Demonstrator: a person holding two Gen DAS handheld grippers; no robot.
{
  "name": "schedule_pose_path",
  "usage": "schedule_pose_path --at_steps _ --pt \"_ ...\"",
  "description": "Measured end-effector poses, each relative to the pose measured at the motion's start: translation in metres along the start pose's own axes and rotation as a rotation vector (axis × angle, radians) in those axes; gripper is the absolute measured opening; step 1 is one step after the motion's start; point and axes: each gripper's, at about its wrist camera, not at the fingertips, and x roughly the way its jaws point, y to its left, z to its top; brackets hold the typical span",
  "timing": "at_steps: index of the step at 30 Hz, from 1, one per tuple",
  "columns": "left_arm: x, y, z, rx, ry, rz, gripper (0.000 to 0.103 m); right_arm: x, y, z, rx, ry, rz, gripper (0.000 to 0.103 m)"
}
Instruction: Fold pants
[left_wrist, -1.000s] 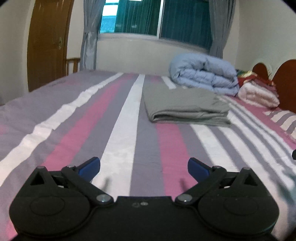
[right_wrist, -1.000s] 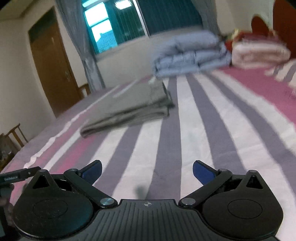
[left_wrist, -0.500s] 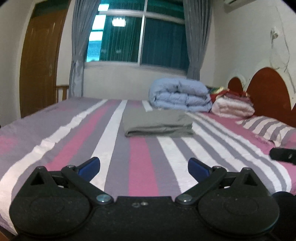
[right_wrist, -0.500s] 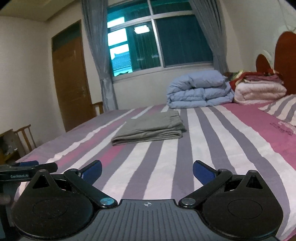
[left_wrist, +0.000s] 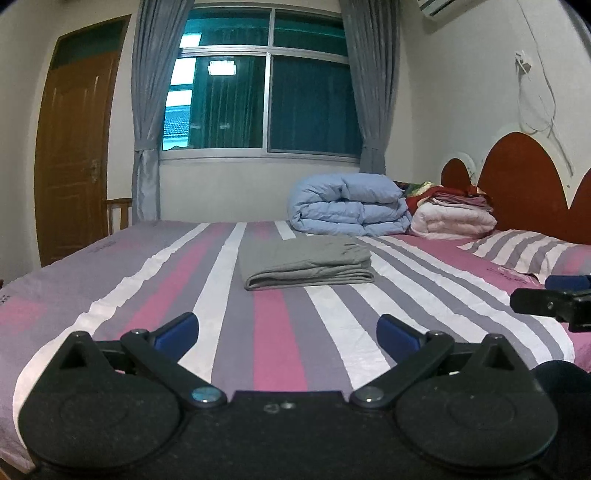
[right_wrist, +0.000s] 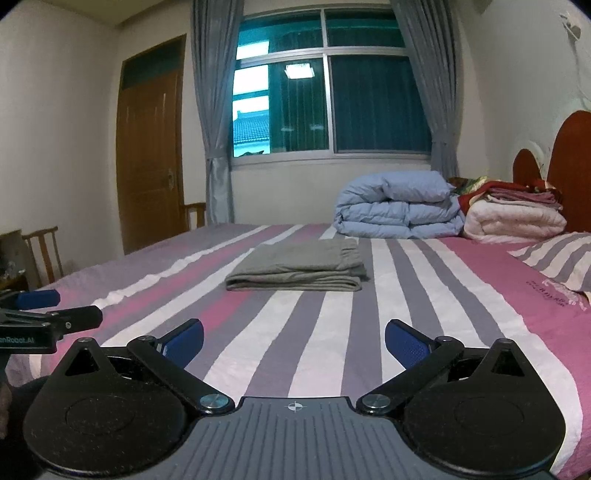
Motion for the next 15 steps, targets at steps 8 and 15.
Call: schedule_pose_path --at_steps 8,15 --pt "0.001 0.008 -0.002 -0.043 -0.001 -0.003 0.097 0.006 -0.005 -0.002 0.011 0.014 -0.017 0.103" --pt "0.001 0.011 -0.002 -0.046 0.009 0.008 0.097 0.010 -0.007 -0.001 0.011 0.028 -0.028 0.103"
